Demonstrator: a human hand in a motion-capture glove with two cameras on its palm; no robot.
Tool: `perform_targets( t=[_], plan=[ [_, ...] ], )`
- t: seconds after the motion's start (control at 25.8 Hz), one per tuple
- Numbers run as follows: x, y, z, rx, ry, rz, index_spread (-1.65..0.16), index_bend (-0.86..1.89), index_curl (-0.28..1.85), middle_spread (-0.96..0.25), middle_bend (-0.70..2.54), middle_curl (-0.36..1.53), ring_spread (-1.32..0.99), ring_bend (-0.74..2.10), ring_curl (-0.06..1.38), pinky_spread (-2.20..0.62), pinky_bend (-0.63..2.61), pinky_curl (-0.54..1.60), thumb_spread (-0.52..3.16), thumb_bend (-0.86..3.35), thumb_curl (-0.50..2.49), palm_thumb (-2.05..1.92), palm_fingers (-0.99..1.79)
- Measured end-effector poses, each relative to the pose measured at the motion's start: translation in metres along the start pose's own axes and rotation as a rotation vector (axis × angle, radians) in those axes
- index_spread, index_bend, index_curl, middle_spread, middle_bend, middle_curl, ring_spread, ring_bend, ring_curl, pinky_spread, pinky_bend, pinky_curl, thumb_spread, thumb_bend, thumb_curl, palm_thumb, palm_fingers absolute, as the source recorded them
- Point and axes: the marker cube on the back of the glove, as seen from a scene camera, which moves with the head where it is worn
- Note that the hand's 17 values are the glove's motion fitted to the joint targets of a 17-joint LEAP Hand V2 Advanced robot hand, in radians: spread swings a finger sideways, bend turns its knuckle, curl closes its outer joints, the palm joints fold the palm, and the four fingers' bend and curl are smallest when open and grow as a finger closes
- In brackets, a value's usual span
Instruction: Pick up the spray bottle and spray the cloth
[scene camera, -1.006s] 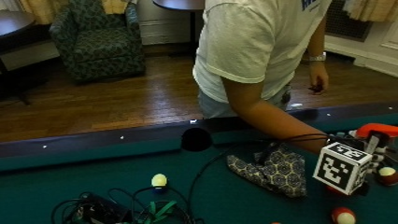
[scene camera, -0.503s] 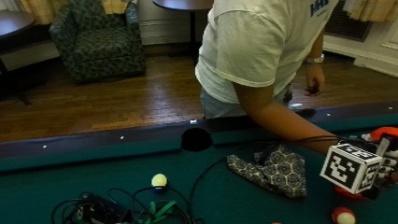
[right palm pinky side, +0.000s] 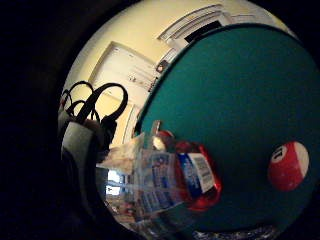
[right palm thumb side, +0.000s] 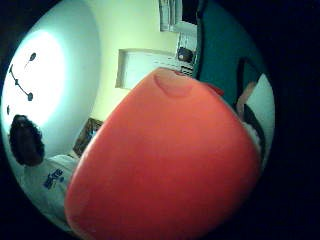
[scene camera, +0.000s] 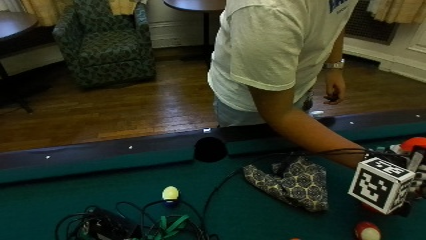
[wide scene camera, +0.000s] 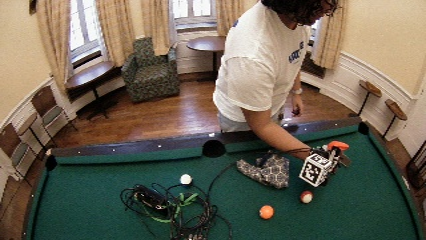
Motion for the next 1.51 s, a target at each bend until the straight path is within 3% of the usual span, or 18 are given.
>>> perform_targets(
  t=[0.31, 0.5, 0.81, 1.12, 1.51],
  plan=[
    [0.014, 0.011, 0.001, -0.106, -0.012, 0.073, -0.28, 0.13, 0.60, -0.19, 0.56, 0.52, -0.19, 0.65, 0.46, -0.28, 0.46, 0.39, 0.51, -0.05, 0.84, 0.83, 1.29],
    [0.028, 0.023, -0.002, -0.181, 0.064, 0.126, -0.30, 0.21, 0.59, -0.18, 0.57, 0.51, -0.18, 0.54, 0.43, -0.11, 0.16, 0.33, 0.70, -0.05, 0.77, 0.77, 1.00],
    [0.044, 0.053, -0.017, -0.323, 0.216, 0.206, -0.36, 0.12, 0.54, -0.16, 0.35, 0.44, -0.16, 0.37, 0.40, 0.09, 0.19, 0.33, 0.88, -0.07, 0.63, 0.62, 0.42],
    [0.038, 0.062, -0.062, -0.316, 0.506, 0.094, -0.40, 0.11, 0.42, -0.17, 0.24, 0.38, -0.17, 0.32, 0.34, 0.18, 0.23, 0.32, 0.92, -0.06, 0.52, 0.48, 0.31],
    [-0.013, 0.101, -0.136, -0.362, 0.701, -0.057, -0.42, 0.14, 0.36, -0.17, 0.21, 0.37, -0.16, 0.30, 0.32, 0.20, 0.21, 0.32, 0.94, -0.04, 0.45, 0.44, 0.31]
  ],
)
